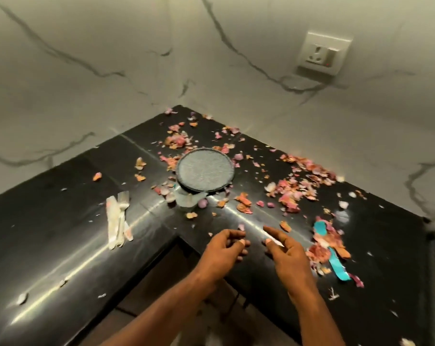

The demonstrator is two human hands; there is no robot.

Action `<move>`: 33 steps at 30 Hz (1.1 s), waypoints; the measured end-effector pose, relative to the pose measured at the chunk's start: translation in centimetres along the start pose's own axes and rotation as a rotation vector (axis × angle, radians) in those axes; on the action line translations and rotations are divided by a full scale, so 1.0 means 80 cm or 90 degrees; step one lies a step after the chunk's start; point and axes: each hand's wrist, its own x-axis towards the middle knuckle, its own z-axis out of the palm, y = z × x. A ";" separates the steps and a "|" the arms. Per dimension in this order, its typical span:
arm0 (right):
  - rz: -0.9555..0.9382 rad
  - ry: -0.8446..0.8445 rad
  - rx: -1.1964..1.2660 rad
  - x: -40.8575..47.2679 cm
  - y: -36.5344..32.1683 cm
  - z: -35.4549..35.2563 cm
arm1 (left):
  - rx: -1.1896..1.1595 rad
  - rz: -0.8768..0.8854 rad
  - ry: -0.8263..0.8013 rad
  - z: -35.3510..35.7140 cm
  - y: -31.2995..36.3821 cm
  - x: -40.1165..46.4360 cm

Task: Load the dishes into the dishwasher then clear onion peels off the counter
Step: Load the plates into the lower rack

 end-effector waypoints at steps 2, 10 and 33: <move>-0.031 -0.023 0.010 0.017 -0.010 0.006 | -0.016 -0.002 0.038 -0.011 0.004 0.002; -0.023 -0.094 0.075 0.035 -0.021 0.027 | -0.074 0.023 0.192 -0.045 0.018 0.012; -0.025 0.123 0.110 0.096 -0.042 -0.020 | -0.270 -0.151 0.326 -0.128 0.082 0.222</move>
